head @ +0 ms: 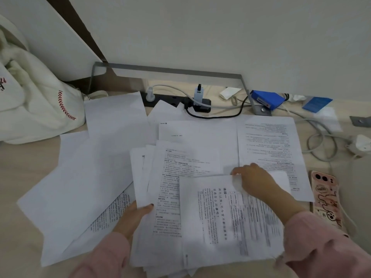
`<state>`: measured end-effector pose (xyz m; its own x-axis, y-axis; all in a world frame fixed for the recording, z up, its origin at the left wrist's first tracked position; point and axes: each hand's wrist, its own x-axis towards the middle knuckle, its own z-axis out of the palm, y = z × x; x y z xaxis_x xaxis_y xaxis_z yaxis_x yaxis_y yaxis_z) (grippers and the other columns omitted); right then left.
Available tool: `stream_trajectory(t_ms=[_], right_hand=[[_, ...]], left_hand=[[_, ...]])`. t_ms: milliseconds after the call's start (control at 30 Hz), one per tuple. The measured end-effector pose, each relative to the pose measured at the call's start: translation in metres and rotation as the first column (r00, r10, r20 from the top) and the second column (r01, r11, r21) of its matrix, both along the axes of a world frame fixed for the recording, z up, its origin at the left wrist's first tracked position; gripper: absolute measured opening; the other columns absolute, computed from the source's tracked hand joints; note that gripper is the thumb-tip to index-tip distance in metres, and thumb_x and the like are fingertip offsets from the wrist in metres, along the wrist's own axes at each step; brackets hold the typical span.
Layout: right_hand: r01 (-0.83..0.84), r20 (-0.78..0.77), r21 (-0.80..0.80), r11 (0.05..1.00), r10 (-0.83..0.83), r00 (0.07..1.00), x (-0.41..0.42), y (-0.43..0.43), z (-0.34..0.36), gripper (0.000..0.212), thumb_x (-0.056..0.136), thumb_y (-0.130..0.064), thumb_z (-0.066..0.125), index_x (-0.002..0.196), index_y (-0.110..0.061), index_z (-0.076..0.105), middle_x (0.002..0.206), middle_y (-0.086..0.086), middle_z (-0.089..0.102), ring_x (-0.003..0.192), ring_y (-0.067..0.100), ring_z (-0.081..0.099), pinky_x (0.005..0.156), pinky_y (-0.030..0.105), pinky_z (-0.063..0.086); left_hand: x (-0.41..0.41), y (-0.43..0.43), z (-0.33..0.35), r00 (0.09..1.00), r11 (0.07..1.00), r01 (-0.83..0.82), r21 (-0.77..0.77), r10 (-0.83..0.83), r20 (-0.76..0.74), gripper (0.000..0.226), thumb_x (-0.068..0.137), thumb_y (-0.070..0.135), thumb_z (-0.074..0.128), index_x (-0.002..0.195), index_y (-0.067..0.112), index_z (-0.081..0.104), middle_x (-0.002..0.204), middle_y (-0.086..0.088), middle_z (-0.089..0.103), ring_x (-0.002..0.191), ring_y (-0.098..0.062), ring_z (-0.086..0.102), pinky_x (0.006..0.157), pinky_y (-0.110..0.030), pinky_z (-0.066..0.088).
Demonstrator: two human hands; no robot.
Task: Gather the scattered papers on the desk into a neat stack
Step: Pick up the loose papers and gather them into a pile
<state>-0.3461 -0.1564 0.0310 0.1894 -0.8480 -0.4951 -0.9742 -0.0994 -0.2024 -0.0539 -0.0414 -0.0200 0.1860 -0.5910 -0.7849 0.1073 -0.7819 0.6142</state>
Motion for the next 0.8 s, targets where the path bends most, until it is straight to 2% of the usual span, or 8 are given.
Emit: stream_trajectory(t_ms=[133,267,367,467,533,633,733,800], right_hand=[[-0.359,-0.087,-0.193,0.913,0.348,0.933,0.038,0.001,0.007,0.050,0.087,-0.002,0.041,0.132,-0.023,0.050,0.123,0.008,0.058,0.121,0.023,0.043,0.115,0.041,0.020],[-0.538,-0.095,-0.362,0.761,0.544,0.834,0.079,0.012,-0.002,0.049,0.076,0.004,0.056,0.122,-0.015,0.059,0.117,0.013,0.061,0.121,0.029,0.046,0.116,0.050,0.004],[-0.588,-0.079,-0.467,0.661,0.631,0.772,0.103,0.017,-0.013,0.043,0.055,0.004,0.072,0.095,-0.010,0.070,0.088,0.011,0.068,0.096,0.030,0.063,0.108,0.053,0.028],[-0.467,0.103,-0.544,0.697,0.608,0.787,0.115,0.023,-0.020,0.047,0.046,0.008,0.074,0.089,-0.012,0.071,0.084,0.005,0.069,0.088,0.025,0.066,0.097,0.046,0.048],[-0.277,0.282,-0.531,0.801,0.475,0.834,0.110,0.026,-0.022,0.044,0.063,0.006,0.070,0.103,-0.012,0.067,0.103,0.007,0.068,0.103,0.025,0.062,0.101,0.042,0.046],[0.127,0.441,-0.326,0.937,0.032,0.897,0.080,0.026,-0.024,0.042,0.088,-0.008,0.051,0.129,-0.016,0.049,0.135,0.005,0.048,0.125,0.019,0.042,0.107,0.027,0.033],[0.508,0.405,-0.069,0.858,-0.442,0.801,0.038,0.028,-0.028,0.047,0.089,-0.011,0.050,0.134,-0.011,0.041,0.139,0.015,0.038,0.124,0.028,0.039,0.092,0.028,0.037],[0.642,0.322,-0.018,0.767,-0.603,0.730,0.014,0.035,-0.034,0.050,0.087,-0.011,0.053,0.134,-0.006,0.039,0.137,0.022,0.036,0.121,0.036,0.040,0.091,0.036,0.039]], left_hand=[[-0.003,0.000,0.003,1.000,1.000,0.016,-0.025,-0.016,-0.003,0.039,0.086,0.013,0.062,0.124,0.008,0.058,0.116,-0.014,0.066,0.106,-0.030,0.061,0.099,-0.046,0.045],[-0.012,-0.002,0.010,1.000,0.998,0.013,-0.061,-0.014,-0.019,0.028,0.082,0.034,0.067,0.107,0.025,0.063,0.102,0.000,0.069,0.096,-0.020,0.064,0.093,-0.037,0.050],[-0.021,-0.003,0.011,0.997,0.995,0.071,-0.073,-0.071,-0.002,0.019,0.077,0.032,0.070,0.093,0.031,0.059,0.086,0.012,0.065,0.080,-0.006,0.062,0.060,-0.017,0.051],[-0.026,-0.003,0.009,0.989,0.987,0.144,-0.069,-0.142,0.042,0.027,0.079,0.018,0.070,0.103,0.022,0.058,0.092,0.005,0.066,0.076,-0.005,0.060,0.051,-0.010,0.047],[-0.026,-0.002,0.005,0.985,0.986,0.158,-0.062,-0.153,0.075,0.029,0.084,0.010,0.064,0.113,0.013,0.057,0.100,-0.005,0.066,0.078,-0.010,0.060,0.062,-0.016,0.048],[-0.028,-0.002,0.000,0.988,0.990,0.131,-0.059,-0.125,0.095,0.026,0.088,0.004,0.056,0.113,0.012,0.056,0.088,0.004,0.063,0.077,-0.009,0.057,0.062,-0.017,0.043],[-0.028,-0.004,-0.004,0.989,0.995,0.064,-0.073,-0.054,0.137,0.028,0.088,0.004,0.054,0.115,0.012,0.049,0.090,0.002,0.058,0.077,-0.010,0.054,0.061,-0.020,0.040],[-0.028,-0.008,-0.007,0.983,0.995,0.039,-0.096,-0.021,0.180,0.039,0.087,0.005,0.056,0.124,0.009,0.044,0.101,-0.007,0.057,0.082,-0.016,0.053,0.066,-0.025,0.041]])
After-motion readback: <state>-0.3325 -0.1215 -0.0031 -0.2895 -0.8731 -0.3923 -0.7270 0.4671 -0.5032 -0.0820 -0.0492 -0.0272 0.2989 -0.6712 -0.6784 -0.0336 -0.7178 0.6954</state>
